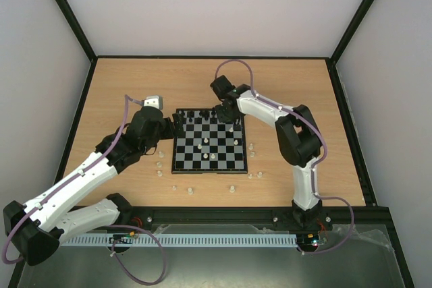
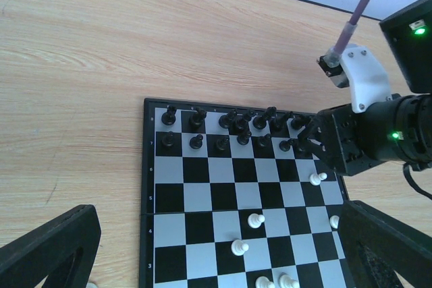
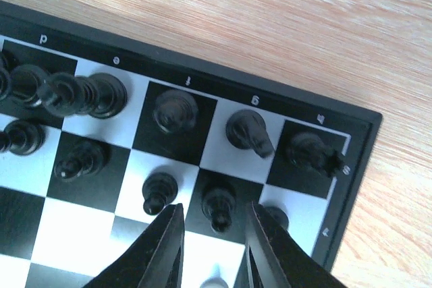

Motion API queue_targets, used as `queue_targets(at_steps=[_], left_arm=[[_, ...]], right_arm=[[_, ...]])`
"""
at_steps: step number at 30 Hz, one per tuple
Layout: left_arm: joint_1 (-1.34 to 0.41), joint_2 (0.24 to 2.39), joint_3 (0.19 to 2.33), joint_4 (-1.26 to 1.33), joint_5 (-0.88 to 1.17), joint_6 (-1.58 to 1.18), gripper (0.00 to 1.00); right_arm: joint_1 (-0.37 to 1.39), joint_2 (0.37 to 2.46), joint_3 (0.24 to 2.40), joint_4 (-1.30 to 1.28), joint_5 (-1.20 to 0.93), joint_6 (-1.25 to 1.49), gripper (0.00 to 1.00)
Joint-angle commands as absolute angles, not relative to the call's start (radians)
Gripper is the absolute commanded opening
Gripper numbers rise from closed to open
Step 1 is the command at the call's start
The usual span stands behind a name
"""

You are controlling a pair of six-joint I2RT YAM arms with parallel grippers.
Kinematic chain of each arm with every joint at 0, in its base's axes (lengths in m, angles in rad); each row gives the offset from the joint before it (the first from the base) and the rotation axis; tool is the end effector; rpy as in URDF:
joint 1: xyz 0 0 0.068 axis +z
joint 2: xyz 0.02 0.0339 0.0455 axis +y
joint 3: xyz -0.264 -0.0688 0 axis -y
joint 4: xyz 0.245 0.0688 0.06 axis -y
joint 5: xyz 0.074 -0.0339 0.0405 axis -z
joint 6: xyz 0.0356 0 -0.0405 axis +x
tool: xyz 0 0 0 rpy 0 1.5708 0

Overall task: Set up the chess pieces on the board
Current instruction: Adjust the chess piece on the chessboard.

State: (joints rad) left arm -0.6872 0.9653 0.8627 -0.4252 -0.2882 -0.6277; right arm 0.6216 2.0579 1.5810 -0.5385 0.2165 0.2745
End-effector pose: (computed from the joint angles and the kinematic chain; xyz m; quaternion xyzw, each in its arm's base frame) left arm 0.1711 -0.1273 0.3107 -0.0460 0.8598 -0.2027 0.4663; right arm 0.3671 0.2536 0.1952 -0.1359 0.9468 0.0244 0.2906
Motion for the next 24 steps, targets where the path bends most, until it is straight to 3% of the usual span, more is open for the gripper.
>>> queue_targets(at_steps=[1, 24], left_arm=[[-0.693, 0.971, 0.865, -0.419, -0.289, -0.613, 0.99], [-0.698, 0.982, 0.871, -0.417, -0.284, -0.615, 0.99]], right_arm=[[0.618, 1.971, 1.534, -0.552, 0.242, 0.280, 0.27], [0.578, 1.959, 1.459, -0.520, 0.241, 0.294, 0.27]])
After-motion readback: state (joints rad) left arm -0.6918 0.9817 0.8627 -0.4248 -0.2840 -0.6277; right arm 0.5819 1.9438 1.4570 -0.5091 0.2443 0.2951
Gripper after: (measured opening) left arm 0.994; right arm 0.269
